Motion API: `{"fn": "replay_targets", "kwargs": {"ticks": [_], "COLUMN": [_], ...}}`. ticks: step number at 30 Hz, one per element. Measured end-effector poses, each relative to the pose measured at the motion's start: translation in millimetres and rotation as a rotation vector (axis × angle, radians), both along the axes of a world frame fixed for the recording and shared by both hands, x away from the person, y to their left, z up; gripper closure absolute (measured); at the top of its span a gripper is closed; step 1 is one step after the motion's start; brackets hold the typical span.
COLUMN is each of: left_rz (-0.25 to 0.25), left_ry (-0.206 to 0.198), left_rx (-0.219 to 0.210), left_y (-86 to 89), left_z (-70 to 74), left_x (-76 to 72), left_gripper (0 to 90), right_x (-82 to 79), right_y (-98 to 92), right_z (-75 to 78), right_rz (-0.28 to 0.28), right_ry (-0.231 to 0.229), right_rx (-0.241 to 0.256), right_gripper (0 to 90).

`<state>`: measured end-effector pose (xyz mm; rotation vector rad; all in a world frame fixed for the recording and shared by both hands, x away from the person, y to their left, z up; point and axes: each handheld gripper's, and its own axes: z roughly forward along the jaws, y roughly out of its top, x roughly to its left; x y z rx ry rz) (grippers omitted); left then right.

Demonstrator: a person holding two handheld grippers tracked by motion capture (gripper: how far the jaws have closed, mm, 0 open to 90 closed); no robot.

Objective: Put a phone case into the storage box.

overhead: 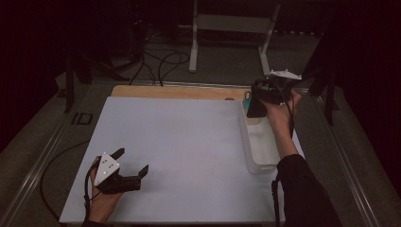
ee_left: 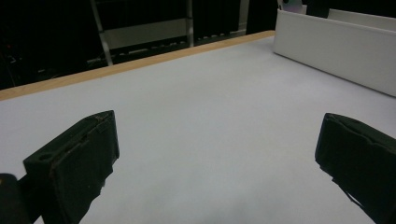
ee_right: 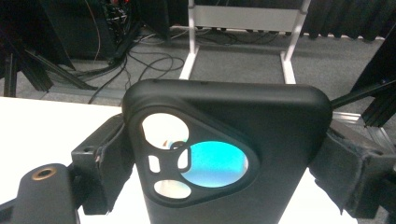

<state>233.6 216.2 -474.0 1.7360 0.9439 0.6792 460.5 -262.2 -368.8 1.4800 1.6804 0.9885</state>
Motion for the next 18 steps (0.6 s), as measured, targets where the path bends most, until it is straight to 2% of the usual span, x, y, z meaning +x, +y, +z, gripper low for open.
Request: {"fn": "replay_targets", "kwargs": {"ticks": [11, 18], "left_rz": [0.001, 0.002], "left_ry": [0.0, -0.001], "left_rx": [-0.002, -0.002], "left_y": [0.2, 0.8], "left_z": [0.1, 0.2], "left_x": [0.0, -0.2], "left_gripper": [0.1, 0.1], "right_x": [3.3, 6.6], "right_y": [1.3, 3.7], "right_z": [-11.7, -18.0], "right_rz": [-0.006, -0.011], "right_ry": [0.021, 0.032], "right_rx": [0.011, -0.005], "right_gripper": [14.0, 14.0]}}
